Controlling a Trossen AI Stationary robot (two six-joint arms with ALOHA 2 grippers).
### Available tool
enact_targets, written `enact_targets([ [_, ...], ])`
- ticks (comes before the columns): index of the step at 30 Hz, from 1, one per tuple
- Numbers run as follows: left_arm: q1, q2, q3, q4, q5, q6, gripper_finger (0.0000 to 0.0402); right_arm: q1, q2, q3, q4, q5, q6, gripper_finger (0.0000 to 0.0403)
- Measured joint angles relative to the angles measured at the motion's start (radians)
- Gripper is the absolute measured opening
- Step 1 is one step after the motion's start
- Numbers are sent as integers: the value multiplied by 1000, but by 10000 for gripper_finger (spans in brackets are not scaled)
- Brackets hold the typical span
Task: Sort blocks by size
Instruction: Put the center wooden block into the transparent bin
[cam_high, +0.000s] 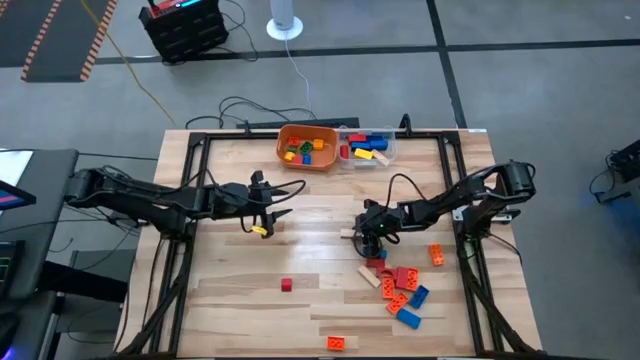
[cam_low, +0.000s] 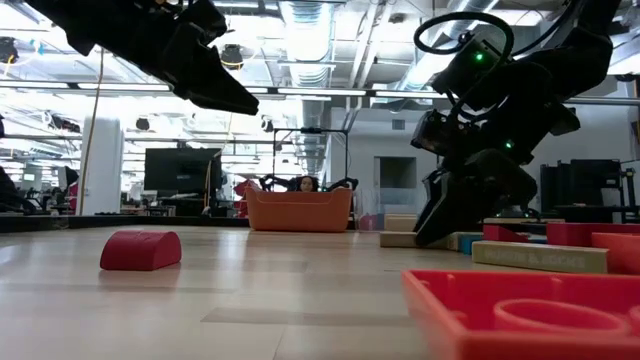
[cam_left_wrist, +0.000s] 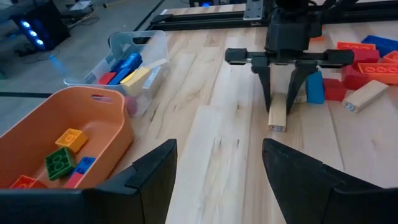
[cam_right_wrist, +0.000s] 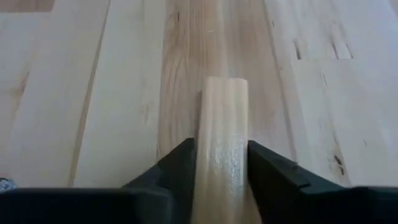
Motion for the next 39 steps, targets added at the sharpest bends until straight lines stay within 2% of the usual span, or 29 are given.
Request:
enact_targets([
  [2,0,0,0,0,-12,0,231,0,0,0,-2,1,-4,134],
  [8,1,0,0,5,-25,-8,231,-12,-2,24,-24,8,-9,134],
  [13,1,0,0,4,-25,-28,231,-40,-30,105,-138,15,-64,145],
  [18,1,0,0,1,-25,-33,231,-94,-69,217,-309,125,-171,141],
  [21,1,0,1,4,-25,-33,231,-155,-90,300,-415,199,-237,137],
  [29,1,0,1,-6,-25,-33,231,-400,-106,452,-451,243,-316,145],
  [37,2,0,1,-47,-25,-32,231,-588,-72,473,-464,218,-427,155],
  [39,2,0,1,-47,-24,-31,231,-630,-54,473,-461,167,-431,161],
])
